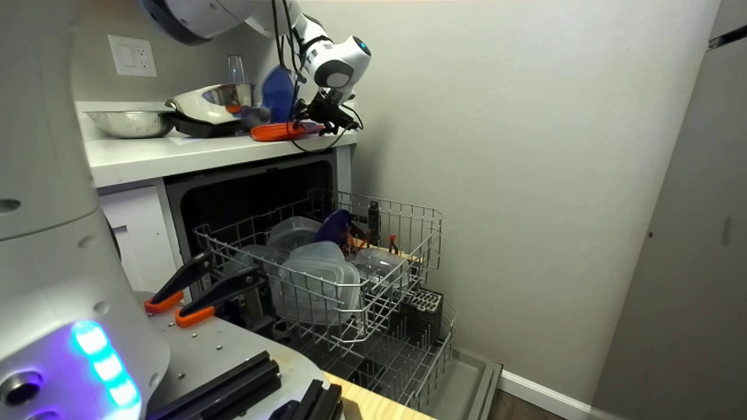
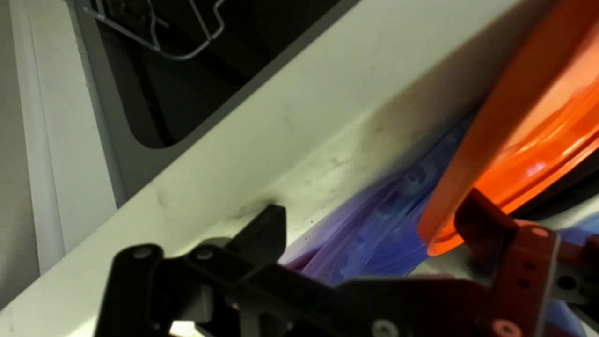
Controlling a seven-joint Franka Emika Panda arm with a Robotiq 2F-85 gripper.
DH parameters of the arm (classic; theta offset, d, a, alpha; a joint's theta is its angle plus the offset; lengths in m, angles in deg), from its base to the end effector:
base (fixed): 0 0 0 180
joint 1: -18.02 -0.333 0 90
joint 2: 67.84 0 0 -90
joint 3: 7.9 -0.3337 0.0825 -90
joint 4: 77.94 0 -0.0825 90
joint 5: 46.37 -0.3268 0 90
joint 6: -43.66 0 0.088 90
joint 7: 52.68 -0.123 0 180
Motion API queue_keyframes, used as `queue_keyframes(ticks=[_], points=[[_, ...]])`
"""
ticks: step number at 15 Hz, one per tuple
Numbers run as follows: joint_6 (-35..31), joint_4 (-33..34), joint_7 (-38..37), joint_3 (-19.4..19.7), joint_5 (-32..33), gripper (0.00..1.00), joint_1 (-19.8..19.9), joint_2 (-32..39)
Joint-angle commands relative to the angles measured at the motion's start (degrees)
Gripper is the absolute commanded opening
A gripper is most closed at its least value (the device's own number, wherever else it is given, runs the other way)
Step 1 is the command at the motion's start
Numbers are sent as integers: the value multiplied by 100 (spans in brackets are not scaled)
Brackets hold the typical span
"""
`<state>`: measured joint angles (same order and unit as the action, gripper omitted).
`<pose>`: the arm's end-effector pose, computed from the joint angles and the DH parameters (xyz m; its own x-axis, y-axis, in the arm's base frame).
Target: Pick up the red lid from the dishwasher tray and place it on the counter top
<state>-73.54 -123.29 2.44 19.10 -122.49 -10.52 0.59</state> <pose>0.7409 0.2828 0.2618 0.6851 0.4399 0.5806 0.7154 -0.5565 -0.4226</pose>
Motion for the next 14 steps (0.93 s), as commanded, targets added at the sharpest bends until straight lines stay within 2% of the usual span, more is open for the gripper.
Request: queue_keyframes(ticks=[1,9,14], points=[[-146,-1346,-74,394,272,100,-577,-796],[-766,-3131,210,1103,157,100,-1620,-1745],[-1421,-4346,430,1532,57,100,-2407,-2410]])
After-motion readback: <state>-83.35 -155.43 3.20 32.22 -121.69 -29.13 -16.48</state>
